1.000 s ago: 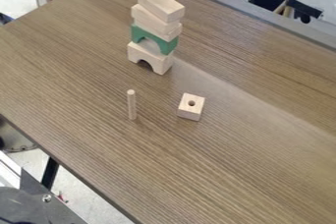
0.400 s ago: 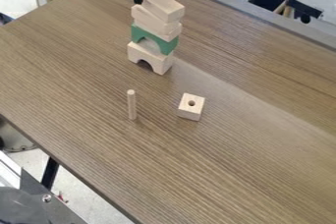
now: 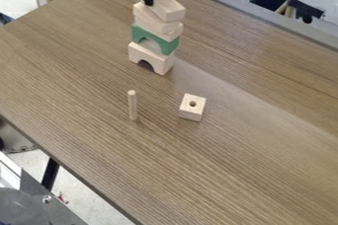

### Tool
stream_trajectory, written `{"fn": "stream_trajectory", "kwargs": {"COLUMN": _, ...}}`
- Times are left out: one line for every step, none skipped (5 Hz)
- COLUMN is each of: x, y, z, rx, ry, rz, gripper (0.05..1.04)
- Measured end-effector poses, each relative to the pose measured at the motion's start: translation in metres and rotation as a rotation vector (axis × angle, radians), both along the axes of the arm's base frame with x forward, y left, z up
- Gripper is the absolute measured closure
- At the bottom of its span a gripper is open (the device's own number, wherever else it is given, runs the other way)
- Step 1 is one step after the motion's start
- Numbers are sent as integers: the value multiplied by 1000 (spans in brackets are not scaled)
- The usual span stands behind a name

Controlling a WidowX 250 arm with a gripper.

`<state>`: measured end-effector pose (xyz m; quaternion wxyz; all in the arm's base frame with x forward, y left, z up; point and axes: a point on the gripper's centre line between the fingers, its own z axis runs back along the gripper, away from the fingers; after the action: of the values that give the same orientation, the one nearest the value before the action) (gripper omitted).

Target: Take the block off of the tower and put it to the left edge of the table

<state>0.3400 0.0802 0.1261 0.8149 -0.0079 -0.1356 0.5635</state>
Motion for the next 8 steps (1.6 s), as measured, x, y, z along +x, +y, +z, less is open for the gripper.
{"fn": "stream_trajectory", "kwargs": {"x": -1, "y": -2, "z": 0, "rx": 19, "ry": 11, "rz": 15, "gripper": 602}}
{"fn": "stream_trajectory", "kwargs": {"x": 0, "y": -5, "z": 2, "rx": 24, "ry": 12, "rz": 11, "gripper": 602}}
{"fn": "stream_trajectory", "kwargs": {"x": 4, "y": -5, "z": 20, "rx": 24, "ry": -47, "rz": 25, "gripper": 602}}
{"fn": "stream_trajectory", "kwargs": {"x": 7, "y": -2, "z": 43, "rx": 10, "ry": -134, "rz": 51, "gripper": 602}}
{"fn": "stream_trajectory", "kwargs": {"x": 7, "y": 17, "z": 51, "rx": 38, "ry": -168, "rz": 98, "gripper": 602}}
{"fn": "stream_trajectory", "kwargs": {"x": 5, "y": 49, "z": 51, "rx": 52, "ry": -188, "rz": 179, "gripper": 602}}
{"fn": "stream_trajectory", "kwargs": {"x": 4, "y": 82, "z": 36, "rx": 77, "ry": -146, "rz": 240, "gripper": 602}}
{"fn": "stream_trajectory", "kwargs": {"x": -2, "y": 109, "z": 20, "rx": 71, "ry": -107, "rz": 303, "gripper": 602}}
